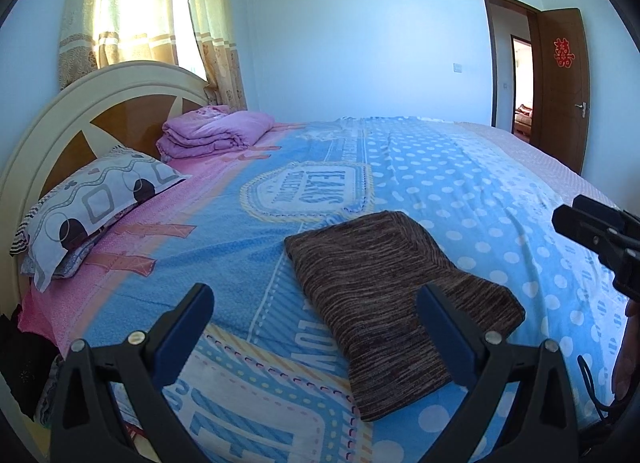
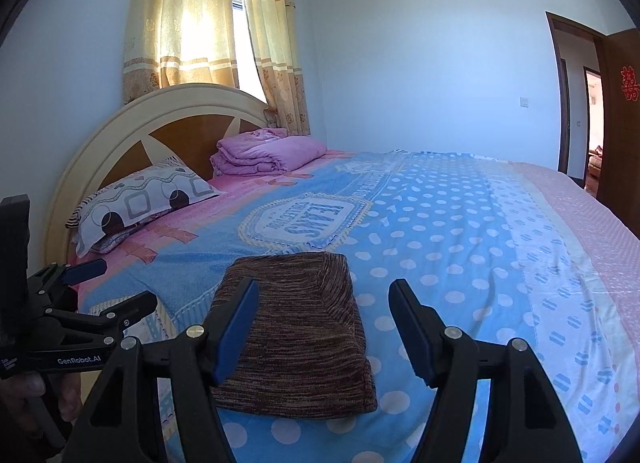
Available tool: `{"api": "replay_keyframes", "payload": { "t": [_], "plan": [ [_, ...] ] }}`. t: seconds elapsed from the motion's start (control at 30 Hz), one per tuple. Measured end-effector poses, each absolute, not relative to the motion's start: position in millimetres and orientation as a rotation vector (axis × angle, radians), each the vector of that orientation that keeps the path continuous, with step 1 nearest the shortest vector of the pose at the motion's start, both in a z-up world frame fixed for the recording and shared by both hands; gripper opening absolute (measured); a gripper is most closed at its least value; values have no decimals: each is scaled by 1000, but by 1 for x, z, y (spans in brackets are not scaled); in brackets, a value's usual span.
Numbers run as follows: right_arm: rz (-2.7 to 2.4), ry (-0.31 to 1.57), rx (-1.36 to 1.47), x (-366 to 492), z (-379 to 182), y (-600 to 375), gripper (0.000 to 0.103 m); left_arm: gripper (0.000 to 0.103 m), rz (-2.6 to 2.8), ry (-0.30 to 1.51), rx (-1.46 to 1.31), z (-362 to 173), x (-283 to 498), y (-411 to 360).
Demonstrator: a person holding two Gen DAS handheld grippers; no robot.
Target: Fold small clothes
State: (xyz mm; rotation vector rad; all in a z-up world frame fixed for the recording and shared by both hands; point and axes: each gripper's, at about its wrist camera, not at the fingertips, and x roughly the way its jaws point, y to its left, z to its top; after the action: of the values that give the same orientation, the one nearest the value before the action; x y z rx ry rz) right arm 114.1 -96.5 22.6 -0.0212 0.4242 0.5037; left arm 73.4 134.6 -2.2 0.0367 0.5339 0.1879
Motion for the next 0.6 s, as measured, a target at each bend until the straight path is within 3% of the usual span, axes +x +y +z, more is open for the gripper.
{"api": "replay_keyframes", "payload": {
  "t": [0.6],
  "plan": [
    [512,428,-18,110,21,-95,68,103,188,528,33,-2,72,134]
  ]
}}
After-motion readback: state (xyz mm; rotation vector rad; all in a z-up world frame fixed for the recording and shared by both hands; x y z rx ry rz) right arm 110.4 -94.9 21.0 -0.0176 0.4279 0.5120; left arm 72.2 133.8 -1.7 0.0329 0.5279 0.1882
